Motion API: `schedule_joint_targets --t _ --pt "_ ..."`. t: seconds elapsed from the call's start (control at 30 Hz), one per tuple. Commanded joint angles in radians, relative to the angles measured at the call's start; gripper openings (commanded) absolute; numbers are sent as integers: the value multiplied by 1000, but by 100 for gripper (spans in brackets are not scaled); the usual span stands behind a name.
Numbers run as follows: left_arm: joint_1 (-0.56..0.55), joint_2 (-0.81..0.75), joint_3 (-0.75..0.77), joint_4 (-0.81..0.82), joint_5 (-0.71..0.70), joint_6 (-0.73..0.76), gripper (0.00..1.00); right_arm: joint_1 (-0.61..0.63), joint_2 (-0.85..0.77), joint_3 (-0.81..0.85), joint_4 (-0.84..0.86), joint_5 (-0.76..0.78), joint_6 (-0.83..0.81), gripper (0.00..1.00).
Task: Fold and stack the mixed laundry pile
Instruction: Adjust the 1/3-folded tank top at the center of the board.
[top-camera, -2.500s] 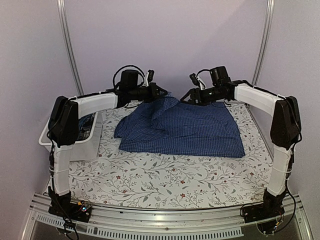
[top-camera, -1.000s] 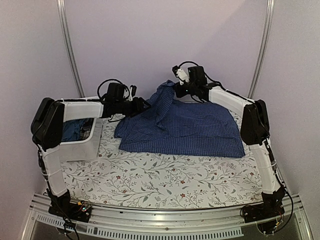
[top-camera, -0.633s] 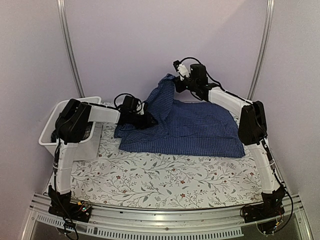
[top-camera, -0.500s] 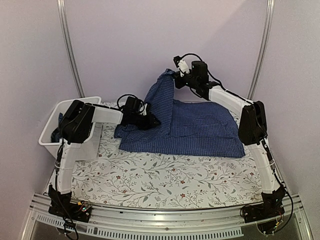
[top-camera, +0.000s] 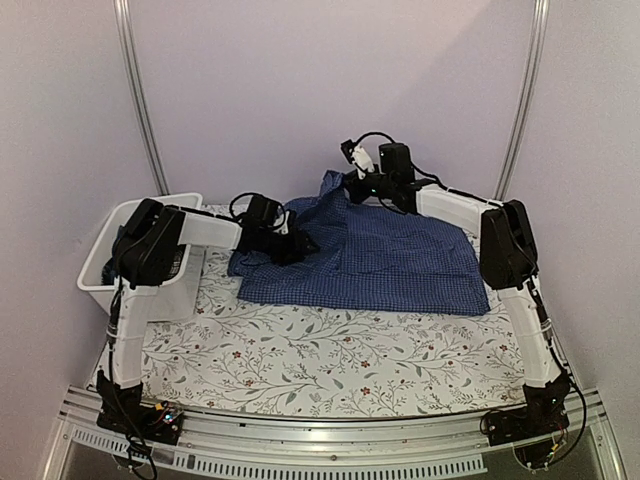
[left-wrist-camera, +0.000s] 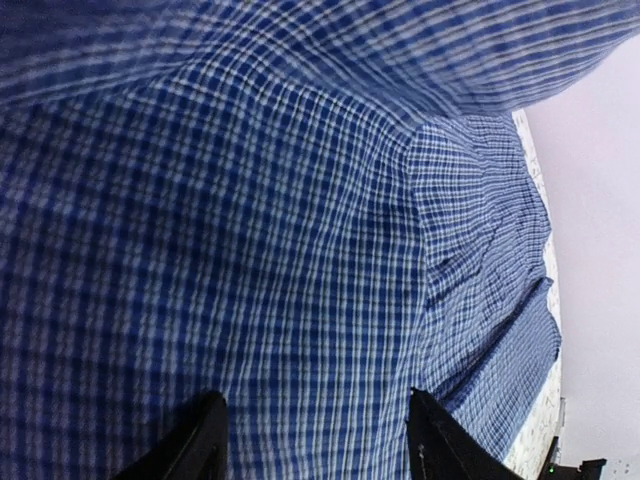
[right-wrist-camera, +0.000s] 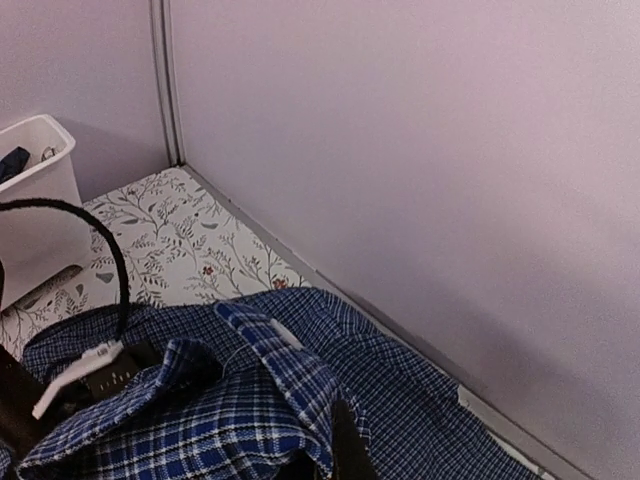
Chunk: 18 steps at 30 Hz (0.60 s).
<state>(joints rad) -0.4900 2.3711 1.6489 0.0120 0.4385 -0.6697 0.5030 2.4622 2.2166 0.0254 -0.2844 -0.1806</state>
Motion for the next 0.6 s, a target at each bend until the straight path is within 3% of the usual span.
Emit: schedule_joint_targets --t 0.0,0.23,0.37,0.57 --pt "57 -180 -160 -28 -20 -3 62 9 -150 -181 -66 -73 -14 0" --pt "96 -347 -330 34 -13 1 64 20 -350 -529 -113 -106 -20 0" --pt "105 -363 -343 27 -19 2 65 20 -460 -685 -141 -94 -4 0" --pt "110 -354 -324 -9 -32 5 66 -6 -576 -794 -245 -61 3 0"
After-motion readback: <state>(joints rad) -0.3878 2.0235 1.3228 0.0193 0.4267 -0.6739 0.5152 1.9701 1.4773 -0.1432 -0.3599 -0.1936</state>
